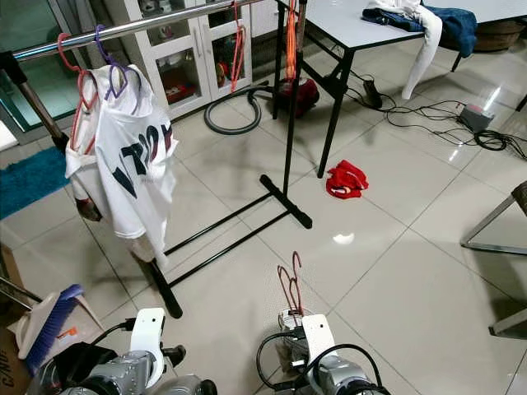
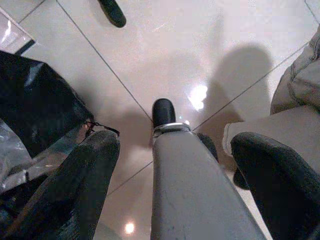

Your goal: Hang hanger

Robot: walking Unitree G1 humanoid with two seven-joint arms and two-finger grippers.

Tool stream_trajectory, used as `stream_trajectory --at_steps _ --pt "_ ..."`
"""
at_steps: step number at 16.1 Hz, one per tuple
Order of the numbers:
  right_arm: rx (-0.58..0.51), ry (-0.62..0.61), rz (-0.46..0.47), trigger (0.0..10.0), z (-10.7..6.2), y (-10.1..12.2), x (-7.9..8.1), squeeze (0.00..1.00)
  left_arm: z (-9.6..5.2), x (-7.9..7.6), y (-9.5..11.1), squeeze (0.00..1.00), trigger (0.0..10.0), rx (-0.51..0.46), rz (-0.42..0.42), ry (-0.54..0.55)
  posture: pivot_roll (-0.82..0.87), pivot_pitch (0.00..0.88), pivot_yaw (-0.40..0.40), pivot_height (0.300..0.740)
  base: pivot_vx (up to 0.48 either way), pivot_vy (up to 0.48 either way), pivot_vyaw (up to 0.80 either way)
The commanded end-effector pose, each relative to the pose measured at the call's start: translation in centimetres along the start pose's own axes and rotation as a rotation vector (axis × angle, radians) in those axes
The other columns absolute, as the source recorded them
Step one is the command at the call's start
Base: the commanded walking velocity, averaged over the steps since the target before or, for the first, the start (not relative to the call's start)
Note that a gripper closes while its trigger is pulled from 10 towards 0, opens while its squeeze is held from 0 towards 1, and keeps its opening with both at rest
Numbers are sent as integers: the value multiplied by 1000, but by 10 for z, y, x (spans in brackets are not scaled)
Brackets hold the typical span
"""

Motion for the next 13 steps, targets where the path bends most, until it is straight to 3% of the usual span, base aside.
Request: stream_trajectory --at_steps 1,13 --pt "6 -14 -9 10000 0 -2 -1 0 0 1 -4 0 10000 12 -54 8 -89 0 55 740 0 0 0" --pt "16 -45 -10 10000 -1 -3 -8 0 0 -1 -5 0 10000 26 -58 31 -84 0 31 740 0 0 0"
Point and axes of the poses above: a point about 5 cm out from each wrist's last joint towards the gripper, its own z axis pointing out of the wrist towards the gripper, its own y axis along the axis of the wrist's last joint, x = y × z, the point moved 5 cm from there along z, pointing out of the wrist towards the gripper, and after that the axes turned 1 degree about z, right-handed, at the moved point
